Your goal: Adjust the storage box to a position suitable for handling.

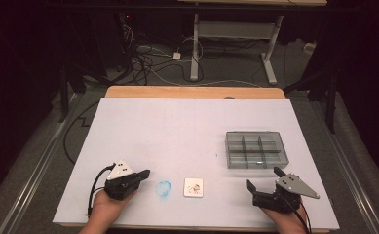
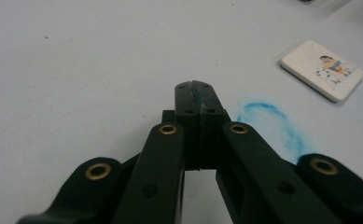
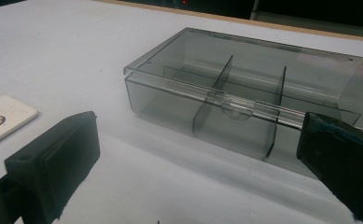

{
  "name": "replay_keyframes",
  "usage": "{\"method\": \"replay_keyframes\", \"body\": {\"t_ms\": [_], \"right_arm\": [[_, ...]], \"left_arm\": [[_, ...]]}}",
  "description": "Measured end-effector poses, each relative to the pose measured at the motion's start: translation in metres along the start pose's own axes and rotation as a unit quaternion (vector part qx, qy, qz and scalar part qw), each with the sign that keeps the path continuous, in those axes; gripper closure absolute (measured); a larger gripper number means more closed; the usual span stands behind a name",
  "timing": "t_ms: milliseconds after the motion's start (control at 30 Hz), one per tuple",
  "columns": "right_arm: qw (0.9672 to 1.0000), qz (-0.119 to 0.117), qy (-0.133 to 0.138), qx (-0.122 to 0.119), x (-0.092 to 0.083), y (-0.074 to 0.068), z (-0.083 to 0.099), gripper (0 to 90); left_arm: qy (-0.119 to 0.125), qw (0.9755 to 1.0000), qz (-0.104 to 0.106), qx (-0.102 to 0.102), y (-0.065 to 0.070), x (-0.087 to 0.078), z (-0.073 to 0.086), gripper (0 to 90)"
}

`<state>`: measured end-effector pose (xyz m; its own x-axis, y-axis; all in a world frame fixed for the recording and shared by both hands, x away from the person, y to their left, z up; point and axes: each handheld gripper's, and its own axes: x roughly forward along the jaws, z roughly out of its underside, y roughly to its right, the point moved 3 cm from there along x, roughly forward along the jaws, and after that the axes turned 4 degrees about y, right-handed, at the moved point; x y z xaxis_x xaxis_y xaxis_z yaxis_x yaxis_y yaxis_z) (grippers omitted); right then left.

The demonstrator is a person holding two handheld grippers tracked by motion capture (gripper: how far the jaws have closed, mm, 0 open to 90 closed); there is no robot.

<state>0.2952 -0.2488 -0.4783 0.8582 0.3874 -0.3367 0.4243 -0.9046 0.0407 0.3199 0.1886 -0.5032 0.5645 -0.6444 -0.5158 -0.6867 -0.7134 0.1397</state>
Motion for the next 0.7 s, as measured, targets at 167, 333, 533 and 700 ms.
{"method": "replay_keyframes", "body": {"t_ms": [167,333,533,700], "right_arm": [[1.0000,-0.003,-0.003,0.002,0.002,0.003,0.002,0.0],[1.0000,-0.004,-0.002,0.003,0.001,0.001,0.003,0.0],[1.0000,-0.001,-0.002,0.000,0.000,0.001,0.002,0.0],[1.0000,0.000,-0.004,-0.002,-0.001,0.001,0.004,0.0]], "left_arm": [[0.006,0.9994,0.026,-0.021,0.005,0.003,-0.006,87.8],[0.002,0.9990,0.044,-0.001,0.024,0.012,-0.014,87.9],[-0.006,0.9962,0.086,0.012,0.054,0.031,-0.026,87.9],[-0.020,0.9935,0.106,0.036,0.077,0.050,-0.032,87.8]]}}
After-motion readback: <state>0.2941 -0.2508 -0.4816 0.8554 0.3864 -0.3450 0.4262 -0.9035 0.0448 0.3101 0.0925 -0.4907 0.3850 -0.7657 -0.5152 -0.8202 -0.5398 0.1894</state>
